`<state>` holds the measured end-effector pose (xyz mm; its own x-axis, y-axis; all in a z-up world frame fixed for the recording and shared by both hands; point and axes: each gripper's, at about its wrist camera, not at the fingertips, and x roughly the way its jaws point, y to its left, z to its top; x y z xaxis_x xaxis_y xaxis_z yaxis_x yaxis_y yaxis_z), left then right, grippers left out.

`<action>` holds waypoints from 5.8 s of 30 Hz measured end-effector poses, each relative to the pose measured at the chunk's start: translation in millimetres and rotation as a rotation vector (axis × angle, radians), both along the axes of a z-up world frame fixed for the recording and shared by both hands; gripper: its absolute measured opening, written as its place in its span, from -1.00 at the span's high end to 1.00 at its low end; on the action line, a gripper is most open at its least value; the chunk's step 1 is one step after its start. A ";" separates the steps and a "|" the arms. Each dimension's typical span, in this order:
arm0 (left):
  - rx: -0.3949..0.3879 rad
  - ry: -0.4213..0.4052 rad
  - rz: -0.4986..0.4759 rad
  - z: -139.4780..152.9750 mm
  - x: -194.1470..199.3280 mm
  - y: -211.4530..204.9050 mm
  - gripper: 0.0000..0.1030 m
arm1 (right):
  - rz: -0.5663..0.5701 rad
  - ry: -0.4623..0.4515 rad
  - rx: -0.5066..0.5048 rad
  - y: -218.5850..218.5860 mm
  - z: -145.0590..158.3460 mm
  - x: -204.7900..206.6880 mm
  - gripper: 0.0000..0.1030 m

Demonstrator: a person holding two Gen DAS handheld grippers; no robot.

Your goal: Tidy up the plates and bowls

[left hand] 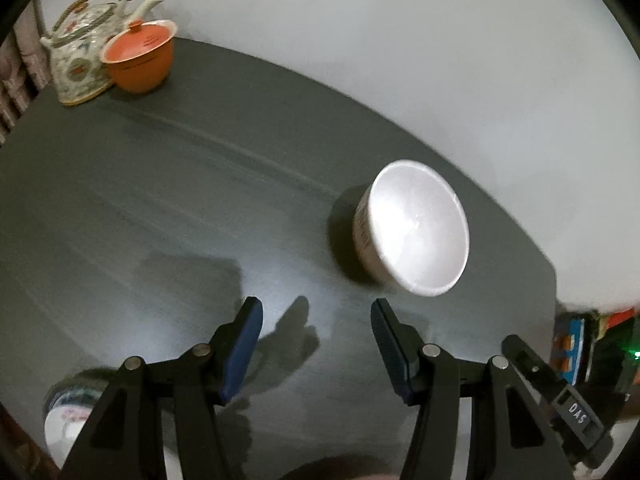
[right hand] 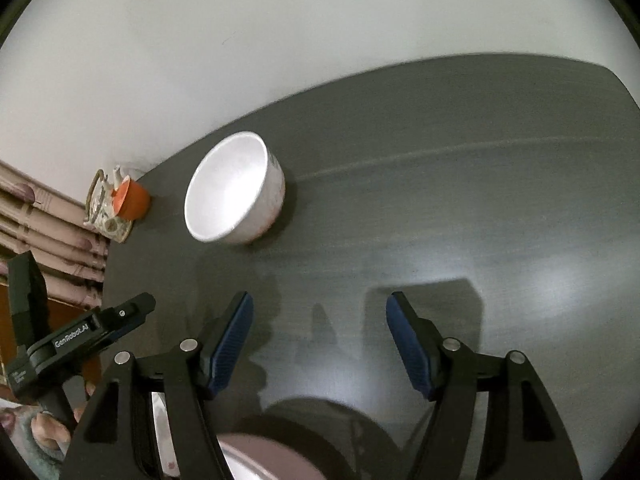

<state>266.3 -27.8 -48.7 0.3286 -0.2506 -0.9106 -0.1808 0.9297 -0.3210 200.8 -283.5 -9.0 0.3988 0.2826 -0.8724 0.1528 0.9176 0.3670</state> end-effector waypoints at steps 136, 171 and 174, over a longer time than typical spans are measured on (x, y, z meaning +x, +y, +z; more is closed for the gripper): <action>0.017 0.105 -0.177 7.1 -210.6 -79.0 0.70 | 0.044 0.098 -0.026 91.8 2.0 -175.3 0.44; -0.070 0.033 -0.103 40.7 -214.1 -19.2 0.70 | 0.030 0.092 -0.002 76.1 7.1 -181.7 0.45; -0.066 0.040 -0.081 39.5 -214.8 -10.6 0.70 | 0.030 0.093 0.000 75.3 5.8 -181.2 0.45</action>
